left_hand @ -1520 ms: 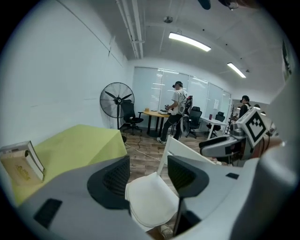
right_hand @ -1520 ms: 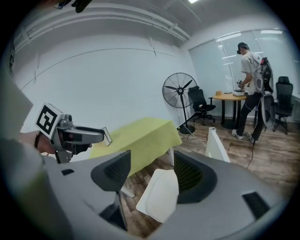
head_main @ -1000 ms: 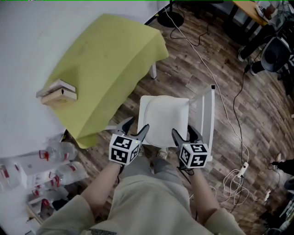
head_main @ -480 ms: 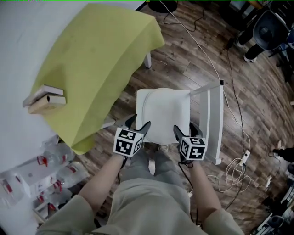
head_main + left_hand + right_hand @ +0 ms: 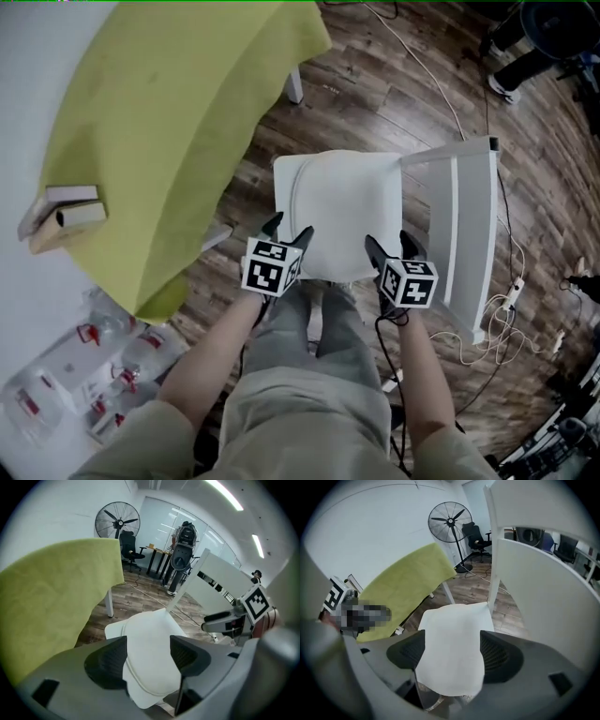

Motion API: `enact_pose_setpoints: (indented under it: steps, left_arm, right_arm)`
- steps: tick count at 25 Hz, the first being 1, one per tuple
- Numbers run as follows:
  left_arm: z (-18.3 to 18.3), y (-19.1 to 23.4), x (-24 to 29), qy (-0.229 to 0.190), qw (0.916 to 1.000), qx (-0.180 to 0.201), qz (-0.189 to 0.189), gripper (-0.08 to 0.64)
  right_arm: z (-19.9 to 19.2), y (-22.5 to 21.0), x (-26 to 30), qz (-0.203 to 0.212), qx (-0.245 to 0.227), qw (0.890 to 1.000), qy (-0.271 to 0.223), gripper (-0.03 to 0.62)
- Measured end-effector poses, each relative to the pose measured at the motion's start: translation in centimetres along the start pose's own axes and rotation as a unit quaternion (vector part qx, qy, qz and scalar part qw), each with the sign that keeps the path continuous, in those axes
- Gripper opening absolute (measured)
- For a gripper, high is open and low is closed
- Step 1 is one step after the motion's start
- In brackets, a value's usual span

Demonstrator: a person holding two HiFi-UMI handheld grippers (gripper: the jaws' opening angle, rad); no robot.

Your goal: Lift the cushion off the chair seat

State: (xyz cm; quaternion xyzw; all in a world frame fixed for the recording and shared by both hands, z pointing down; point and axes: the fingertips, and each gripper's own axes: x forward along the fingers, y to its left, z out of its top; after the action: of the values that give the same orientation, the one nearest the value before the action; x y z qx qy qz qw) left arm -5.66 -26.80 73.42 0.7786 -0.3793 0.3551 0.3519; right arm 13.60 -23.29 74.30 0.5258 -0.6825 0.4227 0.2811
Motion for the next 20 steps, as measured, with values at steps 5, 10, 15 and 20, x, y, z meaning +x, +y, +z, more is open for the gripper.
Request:
enact_pose_setpoints:
  steps: [5, 10, 15, 20]
  left_arm:
    - [-2.9, 2.8, 4.1, 0.029, 0.9991, -0.032, 0.002, 0.279]
    - [-5.8, 4.4, 7.0, 0.05, 0.9975, -0.05, 0.0, 0.284]
    - [-8.0, 5.0, 9.7, 0.059, 0.9946, -0.083, -0.019, 0.308]
    - [-10.1, 5.5, 11.9, 0.071, 0.9917, -0.106, -0.016, 0.309]
  right_arm:
    - [-0.9, -1.5, 3.7, -0.016, -0.021, 1.0, 0.016, 0.371]
    - [-2.9, -2.3, 7.2, -0.024, -0.036, 0.999, 0.031, 0.382]
    - [-5.4, -3.4, 10.3, -0.026, -0.015, 0.999, 0.043, 0.398]
    - [-7.3, -4.9, 12.1, -0.038, -0.009, 0.998, 0.043, 0.453]
